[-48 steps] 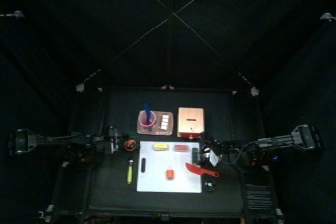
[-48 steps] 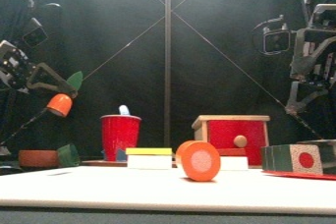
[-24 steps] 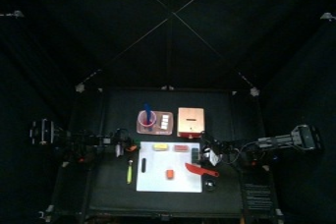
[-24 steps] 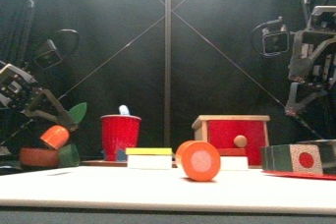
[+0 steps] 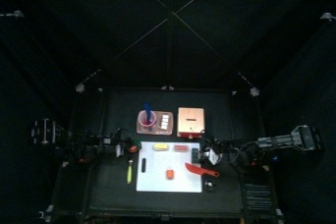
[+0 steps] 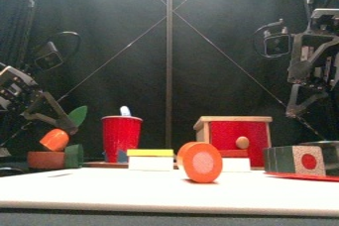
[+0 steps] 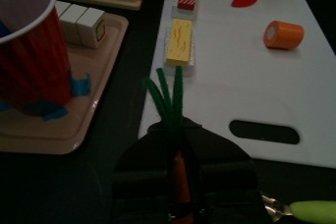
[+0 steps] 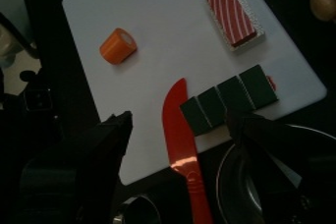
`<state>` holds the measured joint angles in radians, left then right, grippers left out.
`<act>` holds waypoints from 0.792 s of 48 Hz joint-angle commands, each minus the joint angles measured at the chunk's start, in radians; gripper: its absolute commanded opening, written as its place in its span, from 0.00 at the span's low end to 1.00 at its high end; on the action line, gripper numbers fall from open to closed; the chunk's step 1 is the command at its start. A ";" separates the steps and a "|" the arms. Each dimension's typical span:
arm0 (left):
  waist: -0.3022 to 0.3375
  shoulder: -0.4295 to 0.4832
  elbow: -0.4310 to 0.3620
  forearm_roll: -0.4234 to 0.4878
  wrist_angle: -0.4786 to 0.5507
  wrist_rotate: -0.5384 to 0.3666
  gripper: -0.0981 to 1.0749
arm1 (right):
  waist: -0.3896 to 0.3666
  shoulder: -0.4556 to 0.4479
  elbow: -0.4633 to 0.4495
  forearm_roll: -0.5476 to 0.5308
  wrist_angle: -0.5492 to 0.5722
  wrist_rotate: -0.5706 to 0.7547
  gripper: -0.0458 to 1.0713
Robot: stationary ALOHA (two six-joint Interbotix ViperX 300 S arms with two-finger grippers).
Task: Move the carrot top into the soy sauce container
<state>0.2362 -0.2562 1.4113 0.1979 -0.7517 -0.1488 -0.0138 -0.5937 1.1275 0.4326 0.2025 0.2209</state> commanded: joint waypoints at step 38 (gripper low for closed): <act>0.046 0.026 -0.023 -0.005 -0.006 0.032 0.48 | -0.008 -0.003 -0.040 0.018 0.017 -0.002 0.97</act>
<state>0.2823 -0.2393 1.4051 0.1948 -0.7501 -0.1166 -0.0184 -0.5921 1.1121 0.4479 0.2224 0.2209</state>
